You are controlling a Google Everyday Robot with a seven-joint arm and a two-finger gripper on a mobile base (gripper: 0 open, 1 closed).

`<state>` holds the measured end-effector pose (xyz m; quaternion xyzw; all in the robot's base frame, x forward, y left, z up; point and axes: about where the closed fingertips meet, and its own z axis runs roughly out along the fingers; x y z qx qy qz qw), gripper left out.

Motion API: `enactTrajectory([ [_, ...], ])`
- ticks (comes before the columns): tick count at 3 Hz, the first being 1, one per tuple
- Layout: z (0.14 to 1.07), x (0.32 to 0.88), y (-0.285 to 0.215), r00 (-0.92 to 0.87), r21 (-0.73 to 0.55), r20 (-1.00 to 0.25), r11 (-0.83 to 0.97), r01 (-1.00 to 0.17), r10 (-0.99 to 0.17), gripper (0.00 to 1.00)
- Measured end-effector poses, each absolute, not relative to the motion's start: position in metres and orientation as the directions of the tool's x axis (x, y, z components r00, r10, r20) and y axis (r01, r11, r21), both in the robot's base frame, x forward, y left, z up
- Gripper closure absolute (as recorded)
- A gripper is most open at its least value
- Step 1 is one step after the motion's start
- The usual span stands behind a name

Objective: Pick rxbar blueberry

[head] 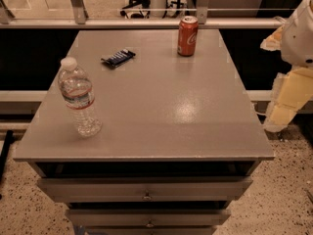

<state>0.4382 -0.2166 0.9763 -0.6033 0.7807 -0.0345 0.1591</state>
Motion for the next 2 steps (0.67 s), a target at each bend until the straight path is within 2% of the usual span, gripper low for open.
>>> enactTrajectory([
  [1,0.976,0.438,-0.217,-0.221,-0.246,-0.207,0.270,-0.931,-0.953,0.00],
  [2,0.972,0.451,-0.196,-0.162,-0.234,-0.224,0.215,-0.948,-0.961,0.00],
])
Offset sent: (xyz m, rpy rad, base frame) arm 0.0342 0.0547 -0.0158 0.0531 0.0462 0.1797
